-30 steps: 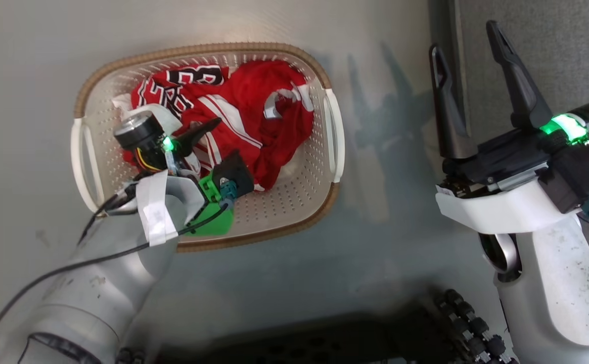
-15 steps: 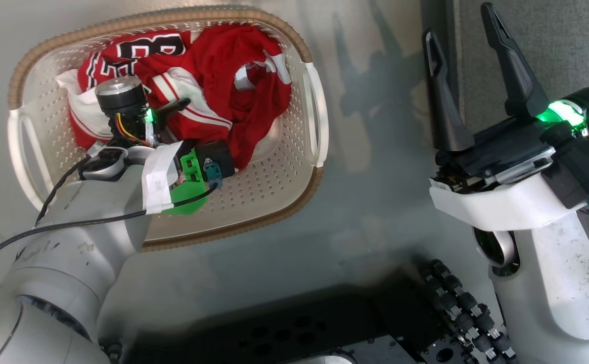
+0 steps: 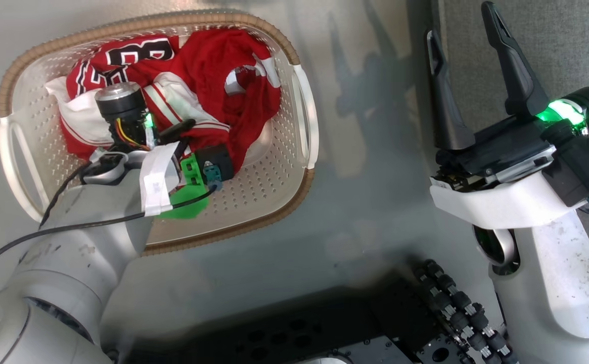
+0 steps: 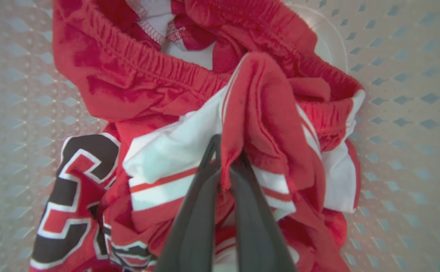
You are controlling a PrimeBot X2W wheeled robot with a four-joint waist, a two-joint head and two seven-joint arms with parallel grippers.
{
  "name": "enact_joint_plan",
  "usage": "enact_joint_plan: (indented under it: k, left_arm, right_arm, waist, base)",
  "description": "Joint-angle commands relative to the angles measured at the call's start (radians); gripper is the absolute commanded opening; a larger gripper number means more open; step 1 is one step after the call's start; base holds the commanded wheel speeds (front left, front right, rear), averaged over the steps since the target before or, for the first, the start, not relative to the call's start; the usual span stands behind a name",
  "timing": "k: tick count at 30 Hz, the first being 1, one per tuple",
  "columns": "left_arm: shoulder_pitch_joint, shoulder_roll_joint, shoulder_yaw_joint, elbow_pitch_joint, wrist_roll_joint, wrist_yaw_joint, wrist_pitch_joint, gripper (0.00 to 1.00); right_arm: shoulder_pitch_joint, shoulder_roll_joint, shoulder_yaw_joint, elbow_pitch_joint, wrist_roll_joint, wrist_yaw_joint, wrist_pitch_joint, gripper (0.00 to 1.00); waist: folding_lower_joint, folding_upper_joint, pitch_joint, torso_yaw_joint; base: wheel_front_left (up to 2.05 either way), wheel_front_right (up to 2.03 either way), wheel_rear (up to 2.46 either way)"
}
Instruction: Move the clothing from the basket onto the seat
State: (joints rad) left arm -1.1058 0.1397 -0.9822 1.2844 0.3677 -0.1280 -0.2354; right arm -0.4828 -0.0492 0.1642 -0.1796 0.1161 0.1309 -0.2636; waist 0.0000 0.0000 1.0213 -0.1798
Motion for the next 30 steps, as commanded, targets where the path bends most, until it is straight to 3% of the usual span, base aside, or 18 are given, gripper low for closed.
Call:
enact_joint_plan:
  k: [1, 14, 30]
  left_arm:
    - [0.020, -0.006, 0.005, 0.002, -0.016, -0.001, -0.007, 0.00]
    - [0.150, -0.062, 0.096, -0.079, -0.182, 0.059, -0.031, 0.00]
    - [0.458, -0.026, 0.269, -0.351, -0.442, 0.146, -0.031, 0.00]
  right_arm:
    - [0.001, -0.002, -0.002, 0.002, -0.008, 0.000, -0.002, 1.00]
    - [0.071, -0.003, -0.017, 0.038, -0.009, 0.000, -0.002, 1.00]
    - [0.238, -0.003, 0.012, 0.132, -0.010, 0.000, -0.001, 1.00]
  waist:
    - [0.0000, 0.0000, -0.021, 0.013]
    - [0.0000, 0.0000, -0.219, 0.084]
    - [0.0000, 0.0000, -0.579, 0.134]
  base:
    - [0.00, 0.00, 0.00]
    - [0.00, 0.00, 0.00]
    - [0.00, 0.00, 0.00]
